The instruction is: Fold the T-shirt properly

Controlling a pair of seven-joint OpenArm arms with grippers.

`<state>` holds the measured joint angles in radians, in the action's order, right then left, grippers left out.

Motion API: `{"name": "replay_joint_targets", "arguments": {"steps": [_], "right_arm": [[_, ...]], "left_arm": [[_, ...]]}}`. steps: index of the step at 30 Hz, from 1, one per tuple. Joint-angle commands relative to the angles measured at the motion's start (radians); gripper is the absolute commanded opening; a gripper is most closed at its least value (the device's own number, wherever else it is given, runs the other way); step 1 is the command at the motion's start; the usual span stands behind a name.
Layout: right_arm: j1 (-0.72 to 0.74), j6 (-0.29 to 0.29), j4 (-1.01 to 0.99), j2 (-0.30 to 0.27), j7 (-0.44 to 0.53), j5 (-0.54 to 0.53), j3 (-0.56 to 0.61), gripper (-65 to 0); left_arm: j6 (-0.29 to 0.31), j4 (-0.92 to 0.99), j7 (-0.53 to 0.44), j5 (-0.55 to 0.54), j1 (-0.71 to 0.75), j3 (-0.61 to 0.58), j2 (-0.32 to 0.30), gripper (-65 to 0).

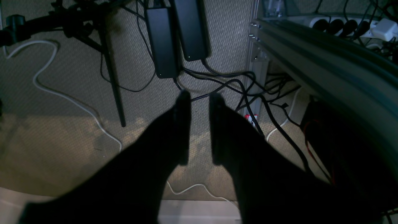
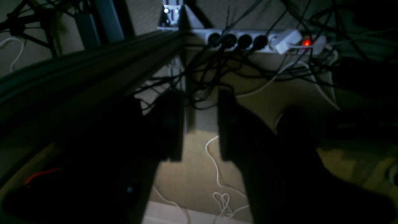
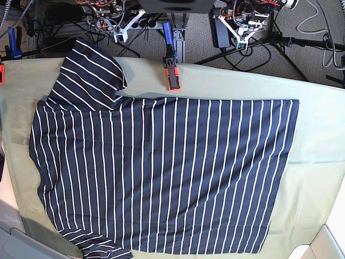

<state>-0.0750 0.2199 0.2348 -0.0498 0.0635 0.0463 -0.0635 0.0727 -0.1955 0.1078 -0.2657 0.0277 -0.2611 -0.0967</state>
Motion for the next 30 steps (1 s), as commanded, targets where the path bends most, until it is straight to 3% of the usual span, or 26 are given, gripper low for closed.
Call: {"name": "replay_joint_targets", "arguments": {"steps": [1, 5, 14, 18, 22, 26, 30], "right_arm": [[-0.003, -0.038, 0.006, -0.005, 0.009, 0.003, -0.002, -45.9], [-0.004, -0.038, 0.006, -0.006, 0.008, 0.01, -0.002, -45.9], [-0.08, -0.037, 0.056, -0.006, 0.008, 0.161, -0.002, -45.9], [-0.19, -0.031, 0.149, -0.018, 0.008, 0.167, -0.002, -45.9], [-0.33, 0.012, 0.298, -0.058, 0.007, 0.161, -0.002, -45.9], [-0.497, 0.023, 0.506, -0.114, 0.003, 0.042, -0.002, -45.9], [-0.667, 0.019, 0.763, -0.171, -0.08, -0.032, -0.002, -45.9]], "left_arm": [[0.022, -0.003, 0.005, 0.001, -0.002, 0.002, -0.003, -51.0], [0.022, -0.004, 0.032, 0.006, 0.006, 0.002, -0.004, -51.0], [0.03, -0.036, 0.007, 0.119, 0.096, 0.002, -0.025, -51.0], [0.084, -0.151, -0.007, 0.113, 0.189, 0.002, -0.074, -51.0], [0.156, -0.322, -0.007, 0.032, 0.3, 0.002, -0.146, -51.0], [0.259, -0.499, -0.007, -0.015, 0.413, 0.054, -0.206, -51.0], [0.375, -0.675, 0.0, -0.068, 0.523, 0.18, -0.234, -51.0]]}}
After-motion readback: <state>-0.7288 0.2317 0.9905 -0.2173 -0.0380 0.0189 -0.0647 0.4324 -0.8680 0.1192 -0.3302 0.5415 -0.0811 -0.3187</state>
